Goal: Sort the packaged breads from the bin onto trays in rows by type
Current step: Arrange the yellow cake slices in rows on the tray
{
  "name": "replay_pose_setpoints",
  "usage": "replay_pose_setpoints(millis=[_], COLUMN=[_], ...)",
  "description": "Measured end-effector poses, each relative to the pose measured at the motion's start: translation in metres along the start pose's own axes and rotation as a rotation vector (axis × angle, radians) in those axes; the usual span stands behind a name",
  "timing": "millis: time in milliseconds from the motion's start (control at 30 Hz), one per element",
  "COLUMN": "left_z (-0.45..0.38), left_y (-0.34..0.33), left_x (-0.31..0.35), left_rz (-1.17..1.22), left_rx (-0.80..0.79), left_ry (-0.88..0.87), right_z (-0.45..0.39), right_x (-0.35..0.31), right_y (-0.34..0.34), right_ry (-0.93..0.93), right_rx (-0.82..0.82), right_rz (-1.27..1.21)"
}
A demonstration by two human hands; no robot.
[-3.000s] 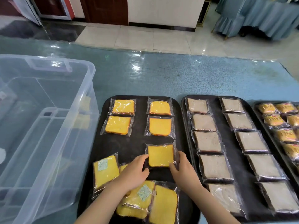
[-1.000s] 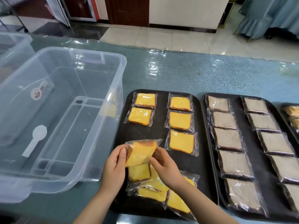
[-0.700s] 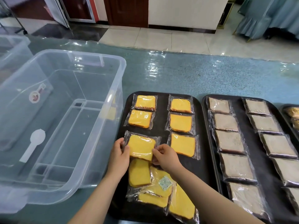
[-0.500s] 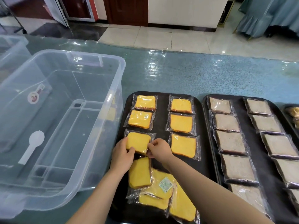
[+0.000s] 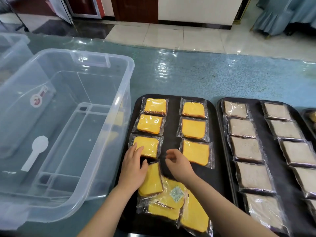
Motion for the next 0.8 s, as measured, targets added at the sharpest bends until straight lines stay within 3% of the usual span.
replay_pose_setpoints(millis=[133, 300, 433, 600, 800], left_z=[0.024, 0.048, 0.049, 0.047, 0.046], left_y=[0.001, -0.005, -0.024, -0.062, -0.082], left_x=[-0.003, -0.01, 0.027, 0.08, 0.076], left_rz=[0.05, 0.015, -0.171, -0.341, -0.487], left_rx=[-0.01, -0.091, -0.162, -0.389, -0.483], left_ry=[-0.06, -0.111, -0.32, -0.521, -0.447], right_z=[0.037, 0.062, 0.066, 0.071, 0.081], right_x=[0.012, 0.04, 0.062, 0.088, 0.099], right_y=[-0.001, 0.009, 0.029, 0.058, 0.051], right_ry=[0.068, 0.135, 0.134, 0.094, 0.091], right_rx=[-0.03, 0.061, 0.115, 0.143, 0.102], right_rz=[0.072, 0.346, 0.381, 0.458, 0.509])
Point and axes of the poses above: each hand's wrist, its own z-axis away from the middle knuckle, its own y-axis out of the back of the hand, x = y × z, the point moved 9 cm from there along -z, towards the middle knuckle
